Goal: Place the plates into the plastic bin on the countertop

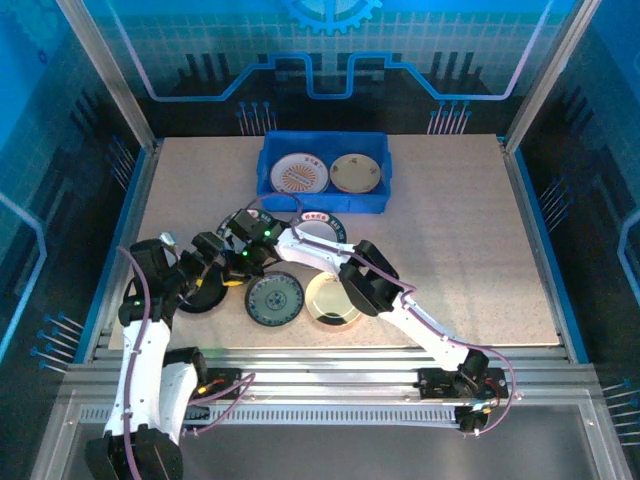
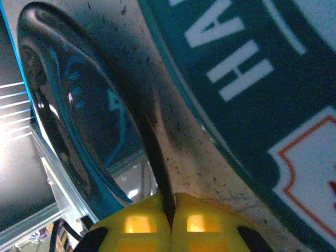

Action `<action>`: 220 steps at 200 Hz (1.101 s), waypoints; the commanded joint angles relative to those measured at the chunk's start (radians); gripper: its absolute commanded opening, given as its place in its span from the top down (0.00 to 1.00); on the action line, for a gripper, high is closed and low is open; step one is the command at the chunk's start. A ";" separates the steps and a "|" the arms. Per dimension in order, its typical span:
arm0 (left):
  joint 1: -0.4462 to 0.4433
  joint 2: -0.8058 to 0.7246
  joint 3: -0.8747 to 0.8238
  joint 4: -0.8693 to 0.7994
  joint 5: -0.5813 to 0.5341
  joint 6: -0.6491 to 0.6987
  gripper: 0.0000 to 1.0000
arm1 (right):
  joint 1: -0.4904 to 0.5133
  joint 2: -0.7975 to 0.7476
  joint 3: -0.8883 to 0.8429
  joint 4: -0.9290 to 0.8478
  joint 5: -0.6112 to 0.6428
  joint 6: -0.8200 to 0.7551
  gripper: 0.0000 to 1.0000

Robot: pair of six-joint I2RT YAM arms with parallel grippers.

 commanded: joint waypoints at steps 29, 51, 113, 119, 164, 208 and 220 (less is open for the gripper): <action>-0.006 0.005 0.070 -0.020 0.022 0.083 0.01 | 0.004 -0.124 -0.120 0.069 0.011 -0.023 1.00; -0.006 0.020 0.140 -0.045 0.028 0.130 0.01 | 0.000 -0.237 -0.237 0.113 0.017 -0.048 1.00; -0.128 0.191 0.363 -0.007 0.058 0.187 0.01 | -0.103 -0.669 -0.784 0.322 0.088 -0.042 1.00; -0.163 0.210 0.383 -0.013 0.029 0.204 0.01 | -0.120 -0.710 -0.829 0.331 0.099 -0.041 1.00; -0.393 0.326 0.442 -0.002 -0.133 0.272 0.01 | -0.277 -0.986 -1.111 0.319 0.157 -0.064 1.00; -0.525 0.449 0.417 0.089 -0.146 0.231 0.01 | -0.431 -1.180 -1.298 0.363 0.111 -0.041 1.00; -0.550 0.473 0.402 0.122 -0.135 0.218 0.02 | -0.468 -1.210 -1.328 0.386 0.074 -0.028 1.00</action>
